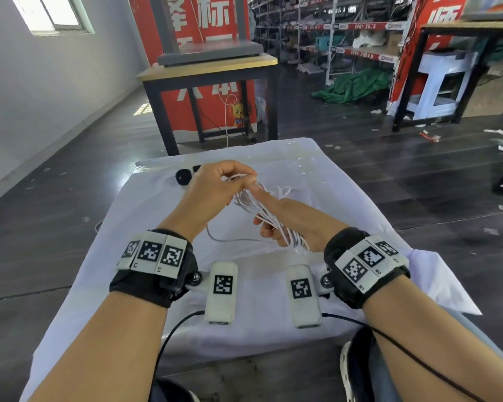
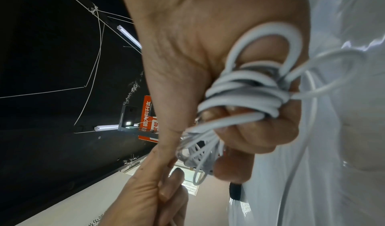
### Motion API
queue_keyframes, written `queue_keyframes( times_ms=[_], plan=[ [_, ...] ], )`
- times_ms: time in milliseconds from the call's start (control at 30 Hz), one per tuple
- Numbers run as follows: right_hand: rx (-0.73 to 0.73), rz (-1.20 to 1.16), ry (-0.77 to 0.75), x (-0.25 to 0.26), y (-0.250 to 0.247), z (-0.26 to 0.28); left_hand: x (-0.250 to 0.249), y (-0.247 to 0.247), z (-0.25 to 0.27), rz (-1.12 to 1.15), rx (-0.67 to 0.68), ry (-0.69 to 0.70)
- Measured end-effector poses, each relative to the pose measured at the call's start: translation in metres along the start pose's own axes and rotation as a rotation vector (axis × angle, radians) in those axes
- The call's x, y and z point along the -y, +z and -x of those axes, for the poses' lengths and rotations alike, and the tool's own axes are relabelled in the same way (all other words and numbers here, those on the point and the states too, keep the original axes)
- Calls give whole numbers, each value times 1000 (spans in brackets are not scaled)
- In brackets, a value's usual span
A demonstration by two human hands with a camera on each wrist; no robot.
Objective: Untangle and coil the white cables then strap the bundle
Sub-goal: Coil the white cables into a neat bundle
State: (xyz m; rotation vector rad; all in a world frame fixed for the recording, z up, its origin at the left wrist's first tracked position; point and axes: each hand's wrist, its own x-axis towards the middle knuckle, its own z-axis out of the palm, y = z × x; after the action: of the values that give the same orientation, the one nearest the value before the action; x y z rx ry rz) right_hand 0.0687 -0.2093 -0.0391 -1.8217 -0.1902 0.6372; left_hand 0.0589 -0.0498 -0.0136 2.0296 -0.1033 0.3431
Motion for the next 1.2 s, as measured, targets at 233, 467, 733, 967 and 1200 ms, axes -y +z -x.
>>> queue_keyframes(
  times_ms=[233,467,733,967,1200],
  plan=[
    [58,15,-26,-4,1,-1,11,-1,-4,-31,-52,2],
    [122,-154,-38,-3,-7,-2,21,-5,-8,-94,-121,-38],
    [-80,-499,-69,0,-22,-5,20,-11,-6,-83,-162,-99],
    [-336,-740,-59,-4,-23,-12,15,-5,-5,-110,-50,-86],
    [-350,-1094,-9,-7,-31,-18,5,4,4,-222,229,-5]
  ],
)
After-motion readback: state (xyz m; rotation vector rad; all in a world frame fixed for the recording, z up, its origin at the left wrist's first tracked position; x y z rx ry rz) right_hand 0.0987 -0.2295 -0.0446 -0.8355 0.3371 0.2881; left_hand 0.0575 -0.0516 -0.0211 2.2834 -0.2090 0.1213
